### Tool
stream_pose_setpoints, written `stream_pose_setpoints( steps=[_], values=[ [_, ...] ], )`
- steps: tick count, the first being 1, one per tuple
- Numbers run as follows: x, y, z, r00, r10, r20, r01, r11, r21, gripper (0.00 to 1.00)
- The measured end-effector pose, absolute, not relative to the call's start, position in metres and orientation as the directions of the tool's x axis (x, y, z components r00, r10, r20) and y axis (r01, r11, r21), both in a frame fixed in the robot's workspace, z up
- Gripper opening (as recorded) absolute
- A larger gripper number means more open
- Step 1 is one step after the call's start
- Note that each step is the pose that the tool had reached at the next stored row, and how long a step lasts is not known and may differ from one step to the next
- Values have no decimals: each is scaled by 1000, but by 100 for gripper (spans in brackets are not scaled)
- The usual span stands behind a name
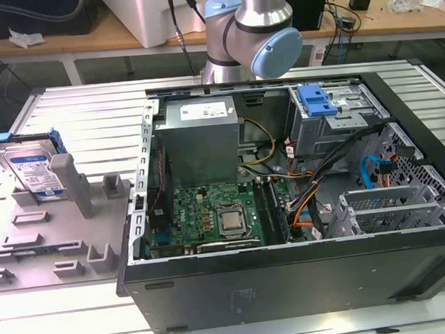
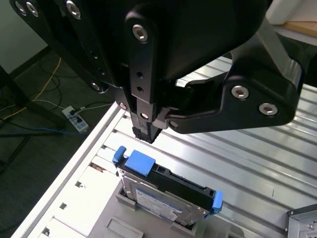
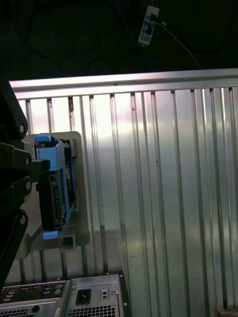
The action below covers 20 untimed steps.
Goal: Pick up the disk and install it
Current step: 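Reach for the disk, then pick up the disk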
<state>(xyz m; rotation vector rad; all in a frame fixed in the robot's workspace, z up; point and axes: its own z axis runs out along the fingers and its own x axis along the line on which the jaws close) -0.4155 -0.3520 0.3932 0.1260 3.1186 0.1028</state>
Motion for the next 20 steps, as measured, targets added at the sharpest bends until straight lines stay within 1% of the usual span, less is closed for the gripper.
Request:
stream_pose_setpoints(
  steps=[20],
  values=[
    [-416,-352,393,-997,81,-16,80,995,66,11]
  ],
)
